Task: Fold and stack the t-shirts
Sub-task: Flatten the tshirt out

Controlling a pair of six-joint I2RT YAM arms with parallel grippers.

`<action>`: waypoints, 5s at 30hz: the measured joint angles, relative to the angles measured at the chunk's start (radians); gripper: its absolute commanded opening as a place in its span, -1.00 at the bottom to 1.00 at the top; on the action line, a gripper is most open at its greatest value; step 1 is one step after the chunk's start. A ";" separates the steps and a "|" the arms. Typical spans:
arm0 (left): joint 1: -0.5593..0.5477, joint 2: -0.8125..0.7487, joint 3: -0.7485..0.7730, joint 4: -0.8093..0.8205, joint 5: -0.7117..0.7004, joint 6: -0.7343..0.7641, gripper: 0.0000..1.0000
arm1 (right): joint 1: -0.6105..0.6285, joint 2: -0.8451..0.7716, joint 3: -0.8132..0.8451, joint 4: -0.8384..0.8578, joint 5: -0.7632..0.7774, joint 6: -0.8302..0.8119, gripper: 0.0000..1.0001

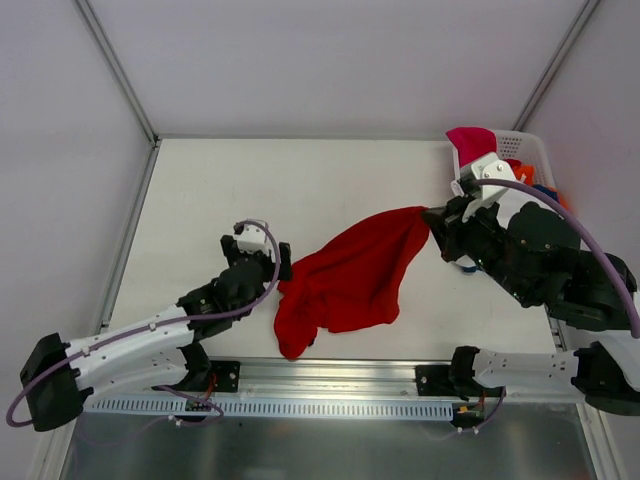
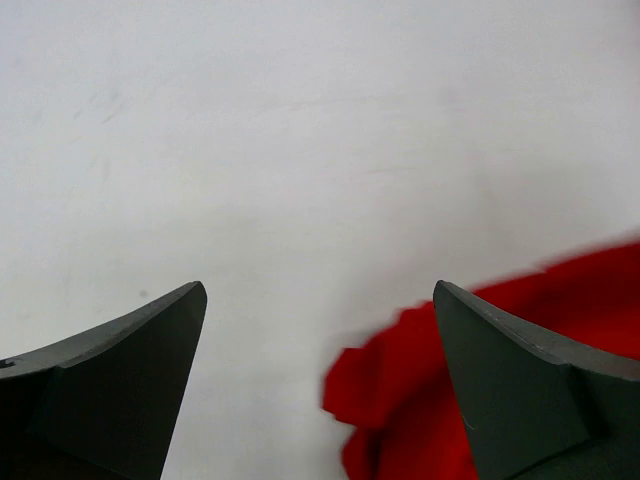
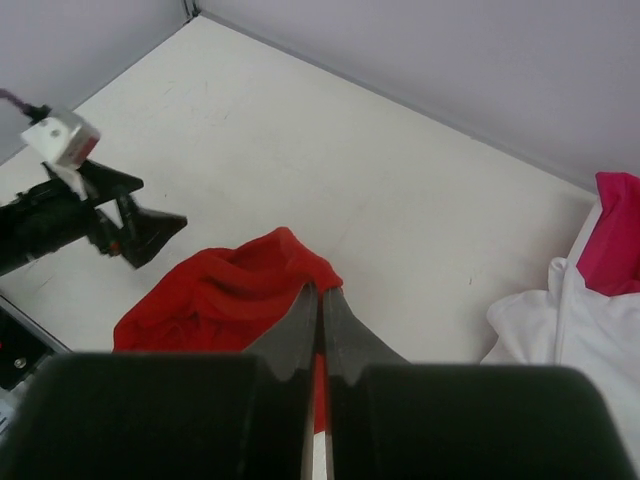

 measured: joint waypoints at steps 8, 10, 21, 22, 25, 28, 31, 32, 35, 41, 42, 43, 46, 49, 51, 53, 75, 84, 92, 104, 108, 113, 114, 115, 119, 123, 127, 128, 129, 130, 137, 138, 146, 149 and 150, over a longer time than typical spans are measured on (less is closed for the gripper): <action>0.360 0.278 -0.086 0.167 0.211 -0.137 0.97 | 0.000 -0.052 -0.108 0.009 -0.001 0.040 -0.99; 0.406 0.354 -0.088 0.237 0.297 -0.150 0.97 | 0.000 -0.055 -0.132 0.009 -0.003 0.048 -0.99; 0.431 0.468 -0.143 0.576 0.704 -0.222 0.98 | 0.000 -0.120 -0.174 0.002 0.014 0.067 -0.99; 0.432 0.467 -0.143 0.591 0.729 -0.224 0.98 | 0.000 -0.120 -0.175 0.002 0.019 0.068 -0.99; 0.432 0.432 -0.141 0.558 0.767 -0.226 0.98 | 0.000 -0.116 -0.186 0.002 0.029 0.071 -0.99; 0.432 0.370 -0.126 0.462 0.756 -0.237 0.98 | 0.000 -0.109 -0.196 0.002 0.031 0.074 -0.99; 0.432 0.313 -0.127 0.386 0.724 -0.281 0.98 | 0.000 -0.106 -0.205 0.002 0.038 0.075 -0.99; 0.432 0.294 -0.127 0.352 0.705 -0.304 0.98 | 0.000 -0.105 -0.210 0.002 0.041 0.076 -0.99; 0.431 0.271 -0.141 0.285 0.660 -0.354 0.98 | 0.000 -0.103 -0.214 0.000 0.048 0.084 -0.99; 0.425 0.332 -0.191 0.214 0.623 -0.462 0.95 | 0.000 -0.101 -0.223 0.002 0.054 0.107 -0.99; 0.418 0.342 -0.203 0.227 0.615 -0.481 0.95 | 0.000 -0.101 -0.227 0.002 0.054 0.111 -0.99; 0.407 0.341 -0.203 0.238 0.605 -0.495 0.96 | 0.000 -0.101 -0.232 0.002 0.054 0.116 -0.99; 0.353 0.345 -0.204 0.246 0.578 -0.544 0.94 | 0.000 -0.101 -0.246 0.001 0.054 0.125 -0.99; 0.286 0.346 -0.204 0.246 0.544 -0.591 0.93 | 0.000 -0.099 -0.251 -0.002 0.054 0.136 -0.99; 0.252 0.345 -0.204 0.243 0.529 -0.621 0.90 | 0.000 -0.099 -0.255 -0.004 0.054 0.143 -0.99; 0.232 0.345 -0.204 0.239 0.520 -0.645 0.87 | 0.000 -0.099 -0.259 -0.007 0.055 0.149 -0.99; 0.161 0.462 -0.100 0.134 0.331 -0.616 0.32 | 0.000 -0.099 -0.315 -0.010 0.061 0.166 -0.99; 0.161 0.485 -0.081 0.124 0.309 -0.577 0.13 | 0.000 -0.089 -0.350 -0.008 0.064 0.190 -0.99; 0.161 0.457 -0.016 0.051 0.235 -0.511 0.03 | 0.000 -0.074 -0.374 -0.002 0.063 0.198 -0.99; 0.161 0.445 0.038 0.023 0.205 -0.464 -0.06 | 0.000 -0.063 -0.377 0.003 0.061 0.206 -0.99; 0.161 0.448 0.038 0.014 0.206 -0.462 -0.18 | 0.000 -0.064 -0.378 0.003 0.061 0.207 -0.99; 0.161 0.452 0.038 0.011 0.206 -0.461 -0.29 | 0.000 -0.071 -0.397 0.006 0.062 0.214 -0.99; 0.161 0.454 0.038 0.011 0.206 -0.461 -0.29 | 0.000 -0.072 -0.403 0.006 0.062 0.216 -0.99; 0.161 0.459 0.038 0.011 0.205 -0.461 -0.31 | 0.000 -0.073 -0.408 0.006 0.063 0.218 -0.99; 0.161 0.485 0.038 0.013 0.206 -0.462 -0.36 | 0.000 -0.082 -0.431 0.006 0.064 0.225 -0.99; 0.161 0.515 0.038 0.024 0.206 -0.465 -0.57 | 0.000 -0.102 -0.447 0.006 0.064 0.233 -0.99; 0.161 0.561 0.038 0.039 0.207 -0.468 -0.98 | 0.000 -0.127 -0.468 0.009 0.064 0.246 -0.99; 0.161 0.575 0.038 0.040 0.208 -0.467 -1.00 | 0.000 -0.133 -0.476 0.009 0.065 0.249 -0.99; 0.161 0.591 0.039 0.040 0.209 -0.463 -1.00 | 0.000 -0.137 -0.483 0.009 0.066 0.250 -0.99; 0.161 0.603 0.040 0.039 0.210 -0.462 -1.00 | 0.000 -0.142 -0.490 0.009 0.068 0.253 -0.99; 0.161 0.610 0.061 0.033 0.216 -0.431 -1.00 | 0.000 -0.163 -0.509 0.006 0.077 0.263 -0.99; 0.161 0.595 0.067 0.022 0.218 -0.420 -1.00 | 0.000 -0.163 -0.509 0.007 0.079 0.265 -0.99; 0.161 0.295 0.217 -0.144 0.214 -0.286 -1.00 | 0.000 -0.136 -0.465 -0.007 0.083 0.255 -0.99; 0.161 0.143 0.285 -0.226 0.209 -0.229 -1.00 | 0.000 -0.132 -0.415 -0.010 0.082 0.244 -0.99; 0.161 0.092 0.306 -0.258 0.208 -0.214 -1.00 | 0.000 -0.134 -0.398 -0.010 0.082 0.239 -0.99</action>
